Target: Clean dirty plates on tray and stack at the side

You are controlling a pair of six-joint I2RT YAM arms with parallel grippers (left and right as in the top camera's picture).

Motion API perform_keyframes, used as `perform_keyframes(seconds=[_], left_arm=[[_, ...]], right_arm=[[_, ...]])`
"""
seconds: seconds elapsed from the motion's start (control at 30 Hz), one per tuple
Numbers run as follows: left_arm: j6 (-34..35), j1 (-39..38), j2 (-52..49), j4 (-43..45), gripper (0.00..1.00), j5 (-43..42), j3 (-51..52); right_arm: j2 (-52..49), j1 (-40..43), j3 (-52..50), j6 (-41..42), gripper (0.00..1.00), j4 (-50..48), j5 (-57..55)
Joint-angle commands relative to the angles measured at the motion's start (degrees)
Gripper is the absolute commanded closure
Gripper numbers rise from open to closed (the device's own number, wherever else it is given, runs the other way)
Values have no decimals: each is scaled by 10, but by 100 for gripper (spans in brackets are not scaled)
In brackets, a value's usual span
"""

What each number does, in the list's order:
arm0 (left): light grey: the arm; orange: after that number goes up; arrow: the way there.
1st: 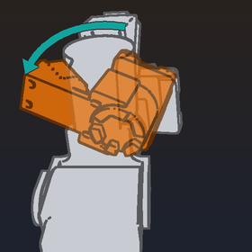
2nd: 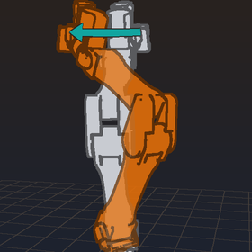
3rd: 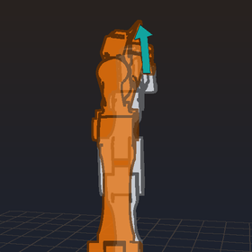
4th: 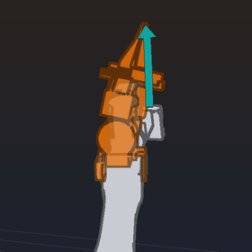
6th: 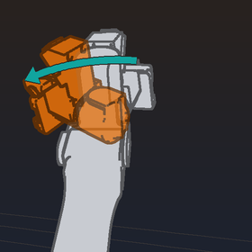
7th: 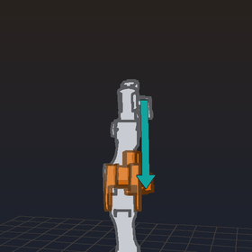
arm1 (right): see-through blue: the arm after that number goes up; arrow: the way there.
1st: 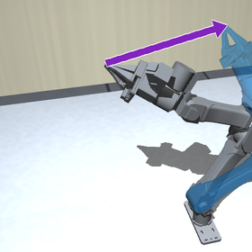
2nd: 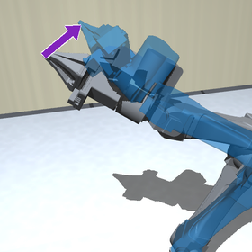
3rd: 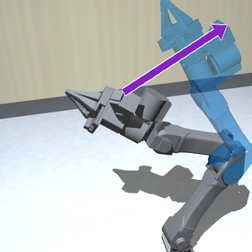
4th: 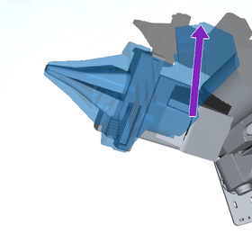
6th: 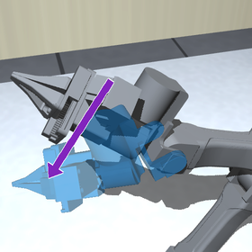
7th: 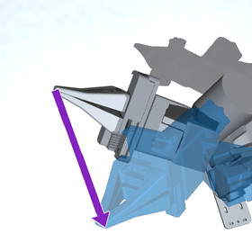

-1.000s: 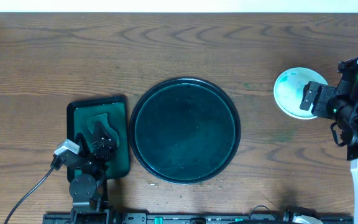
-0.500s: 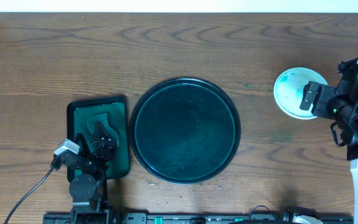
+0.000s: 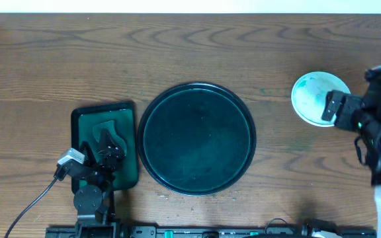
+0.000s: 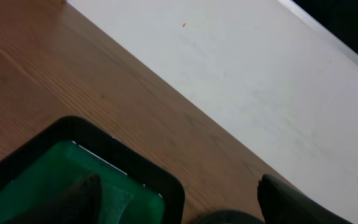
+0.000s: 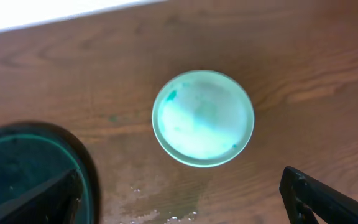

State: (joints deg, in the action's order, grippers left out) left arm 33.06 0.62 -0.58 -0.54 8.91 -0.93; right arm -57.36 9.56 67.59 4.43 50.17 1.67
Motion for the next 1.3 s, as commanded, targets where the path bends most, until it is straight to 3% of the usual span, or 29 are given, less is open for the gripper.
perform_keyframes(seconds=[0.0,0.23,0.43,0.67,0.93,1.27], left_arm=[[1,-2,3,-28,20,1,7],[1,-2,3,-28,20,1,7],[1,-2,3,-29,20,1,7],[1,-2,3,-28,20,2,7],[1,-2,3,-28,20,2,7],[1,-2,3,-28,20,1,7]], right_arm=[[67,-7,-22,-9,1,-3,-8],[229,-24,-139,-2,1,-61,-10],[378,-60,-305,1,1,-217,6],[521,-70,-504,111,1,-420,8],[570,-71,-650,123,1,-580,46],[571,-127,-673,98,1,-589,12]])
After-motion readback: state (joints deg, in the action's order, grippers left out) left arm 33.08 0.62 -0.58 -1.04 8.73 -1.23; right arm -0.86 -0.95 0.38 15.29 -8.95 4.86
